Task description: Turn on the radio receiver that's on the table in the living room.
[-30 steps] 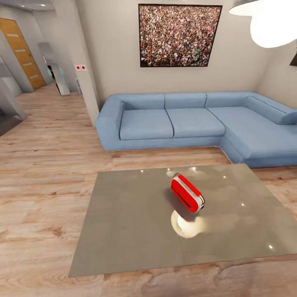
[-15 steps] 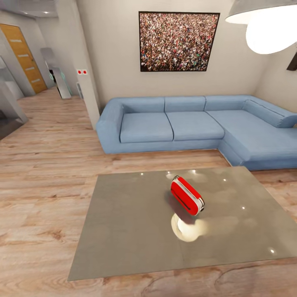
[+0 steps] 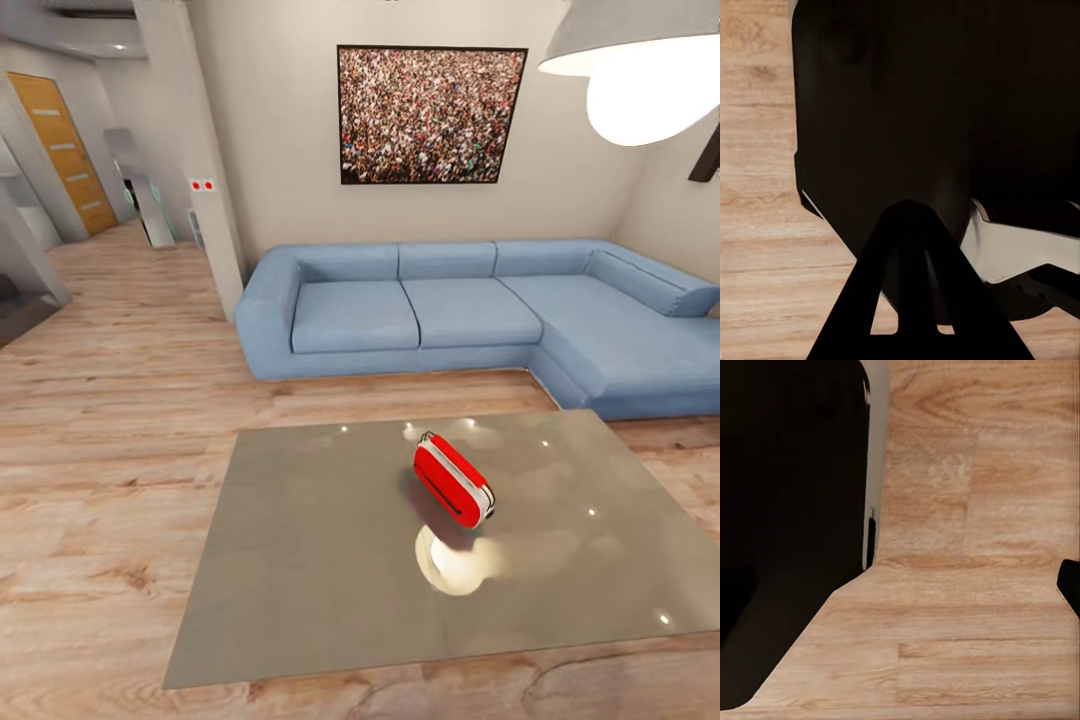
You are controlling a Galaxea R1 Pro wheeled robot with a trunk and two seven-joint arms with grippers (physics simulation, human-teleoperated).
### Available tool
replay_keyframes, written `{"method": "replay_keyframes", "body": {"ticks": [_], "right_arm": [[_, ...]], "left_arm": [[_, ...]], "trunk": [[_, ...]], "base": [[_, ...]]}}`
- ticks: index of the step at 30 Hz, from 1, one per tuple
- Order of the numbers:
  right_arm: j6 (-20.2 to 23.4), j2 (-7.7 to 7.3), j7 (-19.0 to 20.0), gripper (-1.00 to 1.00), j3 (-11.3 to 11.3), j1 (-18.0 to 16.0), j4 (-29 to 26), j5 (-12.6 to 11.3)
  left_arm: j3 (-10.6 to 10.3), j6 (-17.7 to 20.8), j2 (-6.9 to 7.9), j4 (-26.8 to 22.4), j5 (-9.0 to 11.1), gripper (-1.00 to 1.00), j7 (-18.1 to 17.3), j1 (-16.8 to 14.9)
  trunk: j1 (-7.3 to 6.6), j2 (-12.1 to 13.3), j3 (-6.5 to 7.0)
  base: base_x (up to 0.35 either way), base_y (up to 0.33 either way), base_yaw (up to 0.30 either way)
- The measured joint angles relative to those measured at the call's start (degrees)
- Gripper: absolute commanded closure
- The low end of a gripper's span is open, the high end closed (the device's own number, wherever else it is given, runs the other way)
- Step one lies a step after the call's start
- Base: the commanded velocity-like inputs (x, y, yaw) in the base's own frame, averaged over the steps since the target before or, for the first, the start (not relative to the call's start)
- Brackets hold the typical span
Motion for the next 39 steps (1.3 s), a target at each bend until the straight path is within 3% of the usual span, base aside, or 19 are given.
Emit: {"method": "replay_keyframes", "body": {"ticks": [7, 20, 39], "right_arm": [[-0.2, 0.15, -4.0, -1.0, 0.0, 0.0, 0.0, 0.1], [-0.5, 0.15, -4.3, -1.0, 0.0, 0.0, 0.0, 0.1], [-0.4, 0.88, -4.3, -1.0, -0.1, 0.0, 0.0, 0.3]], "left_arm": [[0.0, -0.3, 0.03, -0.1, -0.1, 1.0, 0.2, 0.0], [-0.2, -0.3, 0.21, -0.2, -0.4, 1.0, 0.2, 0.0], [-0.3, -0.3, 0.33, -0.3, -0.6, 1.0, 0.2, 0.0]], "trunk": [[0.0, 0.0, 0.64], [0.0, 0.0, 1.74], [0.0, 0.0, 1.83]], "base": [[0.0, 0.0, 0.0], [0.0, 0.0, 0.0], [0.0, 0.0, 0.0]]}}
